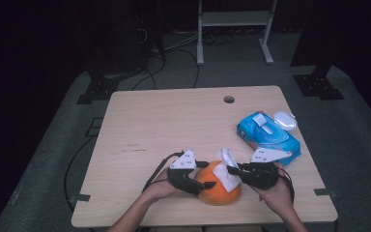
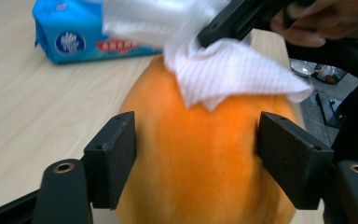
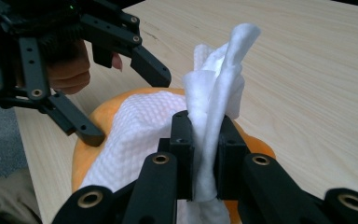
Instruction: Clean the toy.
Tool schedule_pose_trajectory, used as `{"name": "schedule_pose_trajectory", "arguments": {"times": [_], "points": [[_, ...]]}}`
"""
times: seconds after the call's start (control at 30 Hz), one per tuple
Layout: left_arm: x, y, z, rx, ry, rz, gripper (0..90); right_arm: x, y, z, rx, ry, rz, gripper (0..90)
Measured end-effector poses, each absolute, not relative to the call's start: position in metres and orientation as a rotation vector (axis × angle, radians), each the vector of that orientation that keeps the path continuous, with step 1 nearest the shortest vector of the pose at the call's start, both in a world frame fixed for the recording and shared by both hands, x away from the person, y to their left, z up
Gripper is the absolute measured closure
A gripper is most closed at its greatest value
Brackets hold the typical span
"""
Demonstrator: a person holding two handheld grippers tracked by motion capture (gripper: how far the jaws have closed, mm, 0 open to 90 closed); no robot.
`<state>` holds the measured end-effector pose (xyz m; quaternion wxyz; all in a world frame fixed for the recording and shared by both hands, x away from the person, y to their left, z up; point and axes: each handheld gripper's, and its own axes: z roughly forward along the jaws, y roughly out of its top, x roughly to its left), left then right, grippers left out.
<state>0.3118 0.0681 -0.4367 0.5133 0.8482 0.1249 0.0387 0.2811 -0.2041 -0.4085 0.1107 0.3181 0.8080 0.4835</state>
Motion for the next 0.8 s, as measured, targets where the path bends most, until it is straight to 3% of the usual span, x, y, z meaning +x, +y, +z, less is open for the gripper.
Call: {"name": "schedule_pose_trajectory", "arguments": {"times": [0.8], "points": [[0.318, 0.075, -0.444, 2.030, 0.346, 0.050, 29.3, 0.286, -0.224, -0.412, 1.006, 2.390, 1.403, 79.5]]}}
